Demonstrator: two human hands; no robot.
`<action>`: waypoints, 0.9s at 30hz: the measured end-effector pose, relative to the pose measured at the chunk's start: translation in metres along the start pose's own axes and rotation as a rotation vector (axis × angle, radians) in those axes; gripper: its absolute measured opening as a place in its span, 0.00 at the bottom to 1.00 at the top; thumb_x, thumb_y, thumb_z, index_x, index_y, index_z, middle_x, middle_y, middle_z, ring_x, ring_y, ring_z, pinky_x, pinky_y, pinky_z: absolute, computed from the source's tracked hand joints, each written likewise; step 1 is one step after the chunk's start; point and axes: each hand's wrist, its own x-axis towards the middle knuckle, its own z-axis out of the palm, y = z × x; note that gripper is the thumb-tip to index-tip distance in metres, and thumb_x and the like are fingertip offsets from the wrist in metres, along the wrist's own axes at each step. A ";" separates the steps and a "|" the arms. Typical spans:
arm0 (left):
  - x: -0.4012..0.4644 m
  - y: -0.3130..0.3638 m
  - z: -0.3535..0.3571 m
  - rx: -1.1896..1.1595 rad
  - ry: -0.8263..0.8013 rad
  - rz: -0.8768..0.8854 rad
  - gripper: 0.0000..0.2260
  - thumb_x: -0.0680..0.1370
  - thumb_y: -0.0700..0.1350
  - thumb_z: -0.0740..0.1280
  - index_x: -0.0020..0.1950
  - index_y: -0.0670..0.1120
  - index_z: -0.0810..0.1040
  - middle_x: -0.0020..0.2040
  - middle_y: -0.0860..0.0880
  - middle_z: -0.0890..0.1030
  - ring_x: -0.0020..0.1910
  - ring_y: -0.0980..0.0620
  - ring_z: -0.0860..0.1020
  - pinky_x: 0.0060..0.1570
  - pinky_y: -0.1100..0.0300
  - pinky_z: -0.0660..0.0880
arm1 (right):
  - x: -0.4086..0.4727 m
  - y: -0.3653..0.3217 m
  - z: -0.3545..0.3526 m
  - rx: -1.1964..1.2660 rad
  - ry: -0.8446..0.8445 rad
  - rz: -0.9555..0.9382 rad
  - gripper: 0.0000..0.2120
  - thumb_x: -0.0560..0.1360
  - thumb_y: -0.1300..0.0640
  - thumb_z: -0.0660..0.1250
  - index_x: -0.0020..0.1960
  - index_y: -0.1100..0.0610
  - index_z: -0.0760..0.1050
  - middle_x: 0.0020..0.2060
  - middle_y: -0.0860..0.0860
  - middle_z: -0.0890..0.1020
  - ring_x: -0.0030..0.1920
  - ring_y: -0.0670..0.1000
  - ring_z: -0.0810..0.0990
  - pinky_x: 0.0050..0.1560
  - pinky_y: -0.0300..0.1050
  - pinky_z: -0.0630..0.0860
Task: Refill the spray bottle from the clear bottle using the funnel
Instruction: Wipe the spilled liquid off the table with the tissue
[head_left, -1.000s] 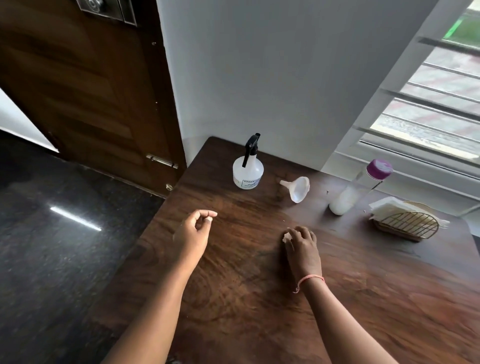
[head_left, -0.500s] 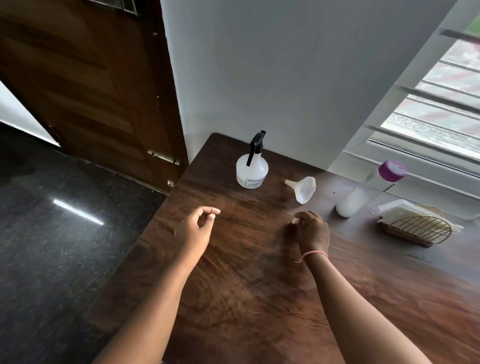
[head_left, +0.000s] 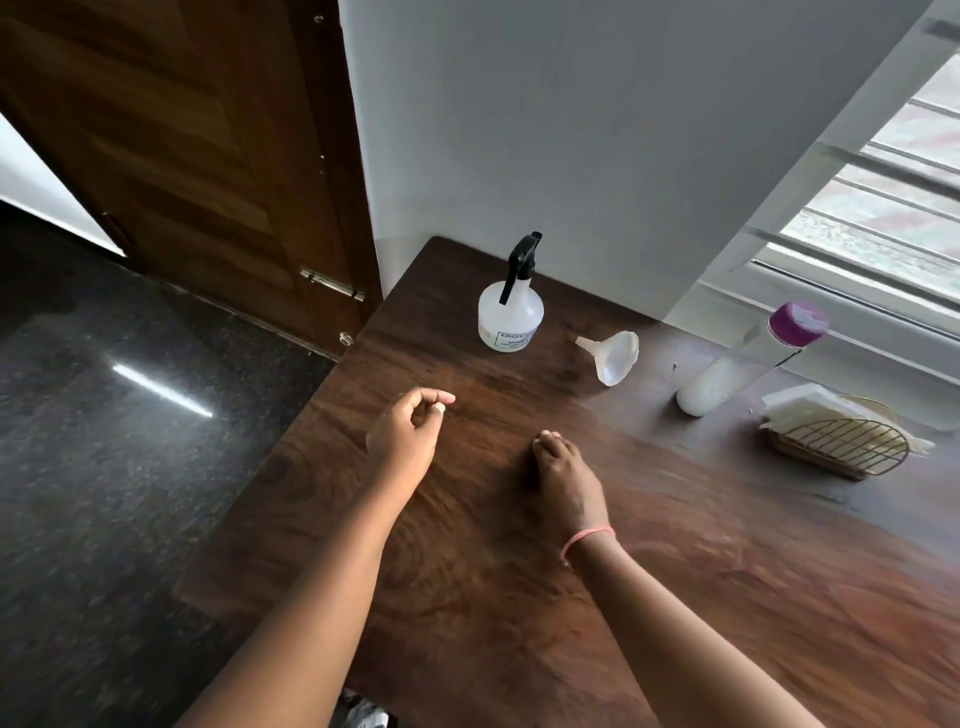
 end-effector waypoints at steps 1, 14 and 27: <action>-0.001 0.001 0.001 -0.002 0.004 -0.005 0.07 0.76 0.44 0.64 0.47 0.55 0.81 0.49 0.60 0.82 0.49 0.59 0.78 0.53 0.55 0.76 | -0.007 -0.011 0.005 0.030 0.000 -0.015 0.19 0.77 0.60 0.57 0.66 0.62 0.74 0.66 0.55 0.75 0.68 0.57 0.71 0.63 0.48 0.74; -0.035 0.012 -0.019 -0.025 0.087 -0.026 0.07 0.77 0.46 0.64 0.48 0.56 0.81 0.50 0.59 0.82 0.46 0.59 0.78 0.43 0.65 0.73 | -0.106 0.028 0.016 0.132 0.130 -0.114 0.23 0.70 0.70 0.67 0.64 0.58 0.77 0.65 0.53 0.76 0.66 0.54 0.75 0.72 0.36 0.57; -0.078 -0.022 -0.081 -0.034 0.214 -0.066 0.08 0.77 0.44 0.64 0.48 0.54 0.81 0.49 0.55 0.83 0.40 0.56 0.76 0.44 0.56 0.74 | -0.129 -0.156 0.038 0.210 -0.123 -0.394 0.25 0.80 0.55 0.54 0.75 0.62 0.60 0.75 0.55 0.61 0.76 0.56 0.56 0.73 0.46 0.42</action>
